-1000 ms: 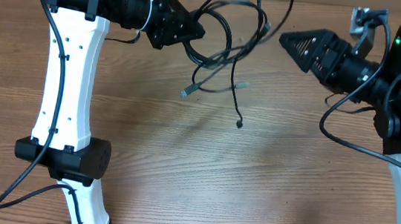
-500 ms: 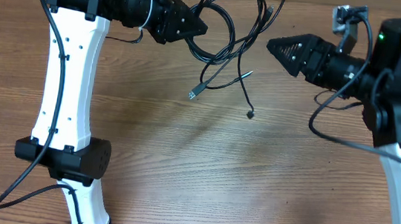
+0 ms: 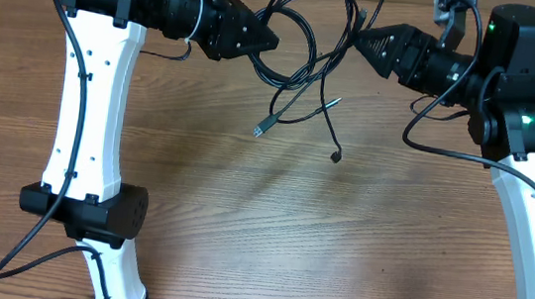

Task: Untangle cables

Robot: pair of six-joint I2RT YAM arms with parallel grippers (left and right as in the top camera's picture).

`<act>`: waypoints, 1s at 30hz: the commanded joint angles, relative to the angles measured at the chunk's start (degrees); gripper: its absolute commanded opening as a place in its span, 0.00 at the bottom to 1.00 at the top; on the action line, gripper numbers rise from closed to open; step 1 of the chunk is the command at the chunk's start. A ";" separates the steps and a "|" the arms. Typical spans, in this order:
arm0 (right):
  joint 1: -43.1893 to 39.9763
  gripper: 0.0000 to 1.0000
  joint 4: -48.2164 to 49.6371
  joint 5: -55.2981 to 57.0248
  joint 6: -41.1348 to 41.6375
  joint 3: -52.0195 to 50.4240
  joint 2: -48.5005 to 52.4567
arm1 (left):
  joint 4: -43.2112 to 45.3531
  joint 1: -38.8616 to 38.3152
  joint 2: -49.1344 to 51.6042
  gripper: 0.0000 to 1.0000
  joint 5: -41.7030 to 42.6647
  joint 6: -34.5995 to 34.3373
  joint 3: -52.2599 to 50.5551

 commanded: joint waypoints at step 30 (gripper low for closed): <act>-4.57 0.97 -16.87 61.48 -0.42 0.76 8.55 | -1.36 0.52 -1.84 0.04 15.82 3.93 0.85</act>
